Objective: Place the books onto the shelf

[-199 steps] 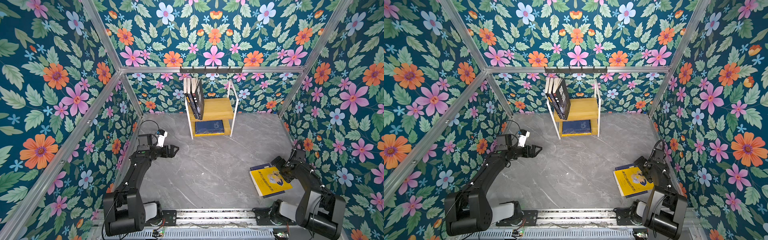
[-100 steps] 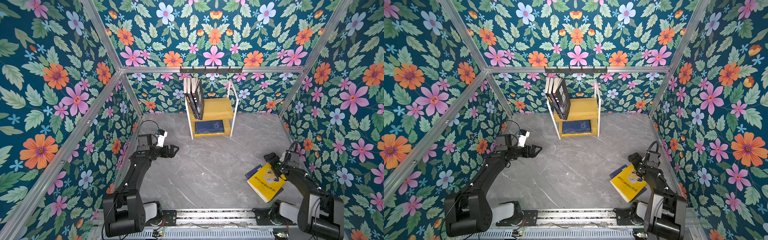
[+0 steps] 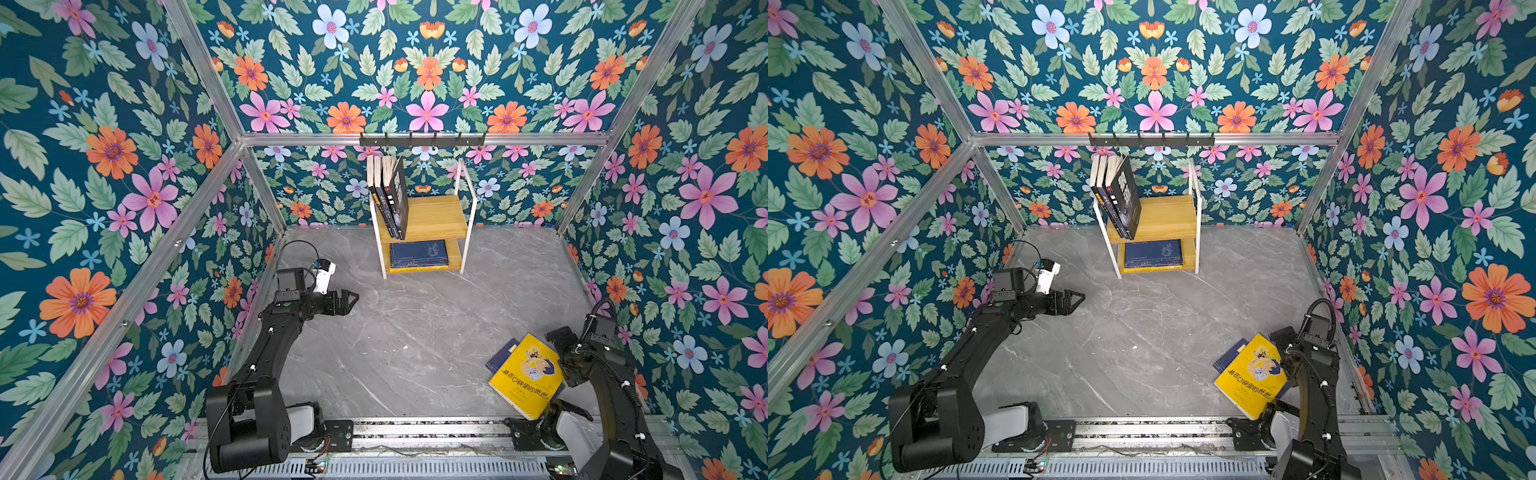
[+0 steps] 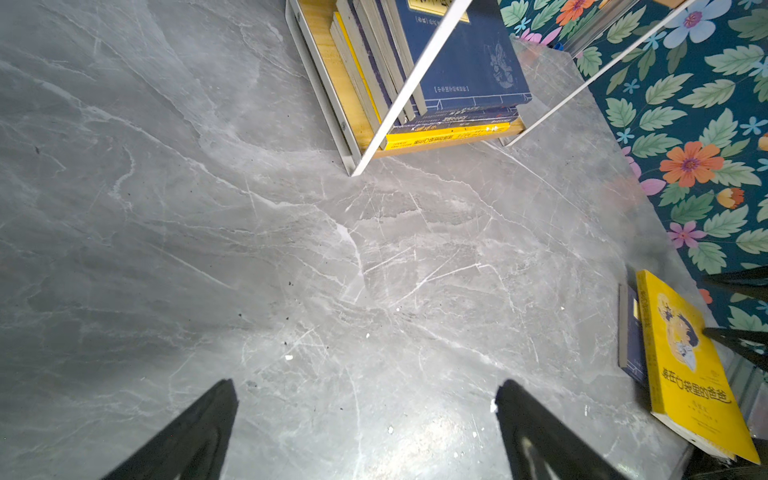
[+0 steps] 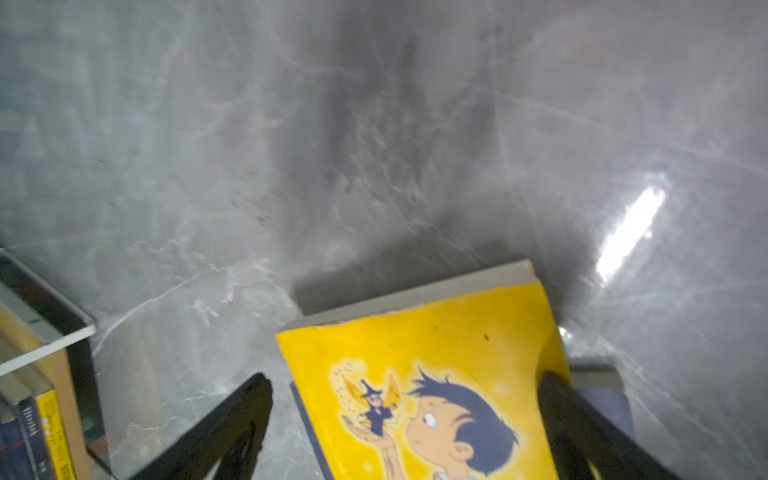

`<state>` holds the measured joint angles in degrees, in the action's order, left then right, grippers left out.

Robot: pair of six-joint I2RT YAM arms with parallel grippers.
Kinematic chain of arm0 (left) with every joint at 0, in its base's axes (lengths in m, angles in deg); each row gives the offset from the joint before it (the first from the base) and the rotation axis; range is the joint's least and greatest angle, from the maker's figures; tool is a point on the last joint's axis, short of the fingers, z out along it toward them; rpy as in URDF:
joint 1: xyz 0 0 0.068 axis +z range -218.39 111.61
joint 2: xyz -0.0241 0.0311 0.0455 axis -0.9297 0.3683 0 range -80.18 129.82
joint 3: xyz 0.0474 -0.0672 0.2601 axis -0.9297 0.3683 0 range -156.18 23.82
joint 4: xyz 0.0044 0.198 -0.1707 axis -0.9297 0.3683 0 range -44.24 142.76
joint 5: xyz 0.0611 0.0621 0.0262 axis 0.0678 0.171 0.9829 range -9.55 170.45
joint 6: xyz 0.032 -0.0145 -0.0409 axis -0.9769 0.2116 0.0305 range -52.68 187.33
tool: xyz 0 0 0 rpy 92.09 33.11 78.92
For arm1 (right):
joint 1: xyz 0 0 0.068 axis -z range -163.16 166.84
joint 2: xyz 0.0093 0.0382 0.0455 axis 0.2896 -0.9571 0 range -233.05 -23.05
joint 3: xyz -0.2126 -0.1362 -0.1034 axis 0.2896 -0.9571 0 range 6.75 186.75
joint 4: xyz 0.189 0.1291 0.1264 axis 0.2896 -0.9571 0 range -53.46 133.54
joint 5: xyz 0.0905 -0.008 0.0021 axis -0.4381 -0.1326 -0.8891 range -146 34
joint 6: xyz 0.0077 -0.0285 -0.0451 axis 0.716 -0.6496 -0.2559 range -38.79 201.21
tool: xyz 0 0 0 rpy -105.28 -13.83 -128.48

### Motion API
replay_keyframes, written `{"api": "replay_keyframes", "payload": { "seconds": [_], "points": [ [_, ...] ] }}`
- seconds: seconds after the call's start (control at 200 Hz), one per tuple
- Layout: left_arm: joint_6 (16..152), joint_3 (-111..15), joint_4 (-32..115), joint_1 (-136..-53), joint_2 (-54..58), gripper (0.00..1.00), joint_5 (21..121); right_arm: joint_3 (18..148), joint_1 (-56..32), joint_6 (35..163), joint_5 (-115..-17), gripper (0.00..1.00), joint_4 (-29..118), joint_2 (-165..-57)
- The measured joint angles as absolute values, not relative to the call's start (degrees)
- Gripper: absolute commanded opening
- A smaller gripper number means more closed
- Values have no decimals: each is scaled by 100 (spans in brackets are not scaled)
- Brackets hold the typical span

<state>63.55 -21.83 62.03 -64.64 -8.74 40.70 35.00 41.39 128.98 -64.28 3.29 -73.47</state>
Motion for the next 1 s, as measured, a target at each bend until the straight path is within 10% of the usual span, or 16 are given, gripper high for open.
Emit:
{"api": "replay_keyframes", "payload": {
  "seconds": [0.26,0.735,1.0],
  "points": [
    [6331,-2224,6203,-6464,-811,100,4074,3382,3875,13040,-6200,96,159,-8009],
    [6283,-2178,6146,-6455,-774,100,4092,4237,170,14605,-6489,92,1678,-9504],
    [7219,-1837,5617,-6726,-693,98,3546,4890,-455,14618,-6775,92,2311,-10323]
  ]
}}
